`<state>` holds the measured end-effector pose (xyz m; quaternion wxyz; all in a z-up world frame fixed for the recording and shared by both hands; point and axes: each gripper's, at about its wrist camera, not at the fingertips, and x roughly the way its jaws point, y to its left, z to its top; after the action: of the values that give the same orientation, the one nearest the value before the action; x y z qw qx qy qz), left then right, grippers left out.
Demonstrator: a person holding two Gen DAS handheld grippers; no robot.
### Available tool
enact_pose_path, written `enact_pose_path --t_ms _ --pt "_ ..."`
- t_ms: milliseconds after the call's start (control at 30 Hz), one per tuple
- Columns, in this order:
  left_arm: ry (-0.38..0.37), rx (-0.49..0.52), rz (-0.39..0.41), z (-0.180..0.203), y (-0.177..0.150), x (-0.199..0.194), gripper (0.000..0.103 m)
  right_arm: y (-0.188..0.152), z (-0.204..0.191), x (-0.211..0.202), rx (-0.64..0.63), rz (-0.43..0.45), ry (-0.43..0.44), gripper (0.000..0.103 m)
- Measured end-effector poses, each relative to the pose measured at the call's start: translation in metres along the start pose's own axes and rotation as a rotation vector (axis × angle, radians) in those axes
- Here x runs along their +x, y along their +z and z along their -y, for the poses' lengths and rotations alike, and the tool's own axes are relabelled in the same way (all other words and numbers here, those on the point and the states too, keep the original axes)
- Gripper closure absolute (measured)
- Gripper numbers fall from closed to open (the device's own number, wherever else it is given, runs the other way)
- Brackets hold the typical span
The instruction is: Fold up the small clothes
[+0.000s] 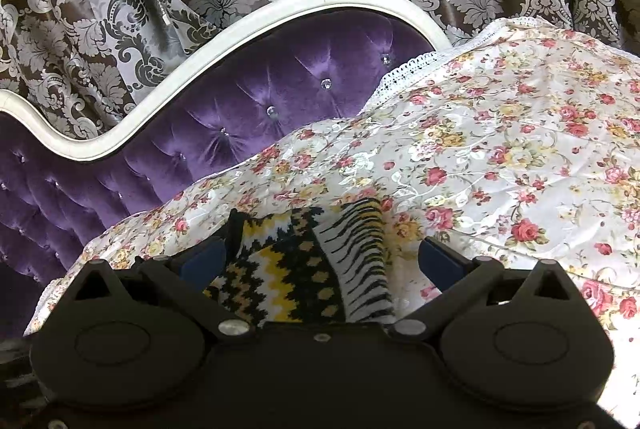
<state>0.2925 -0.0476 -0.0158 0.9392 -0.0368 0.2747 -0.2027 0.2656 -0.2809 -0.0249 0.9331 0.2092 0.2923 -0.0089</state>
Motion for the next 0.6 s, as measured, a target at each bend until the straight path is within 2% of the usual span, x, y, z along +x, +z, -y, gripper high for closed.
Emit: enact_pose_path --t_ms 133,233,400,600 --pt "0.125 0.029 0.041 -0.026 0.0 -0.028 0.032 -0.003 -0.006 0.002 -0.025 -0.008 0.007 0.0" --pt "0.238 -0.021 0.026 -0.061 -0.006 -0.036 0.032 -0.008 -0.016 0.004 -0.072 -0.017 0.021 0.001" --pt "0.406 -0.157 -0.036 -0.121 -0.029 -0.037 0.032 -0.022 -0.047 0.007 -0.229 -0.015 0.048 0.001" --pt "0.504 -0.162 -0.157 -0.155 -0.058 -0.024 0.031 -0.048 -0.089 0.014 -0.454 -0.021 0.093 0.001"
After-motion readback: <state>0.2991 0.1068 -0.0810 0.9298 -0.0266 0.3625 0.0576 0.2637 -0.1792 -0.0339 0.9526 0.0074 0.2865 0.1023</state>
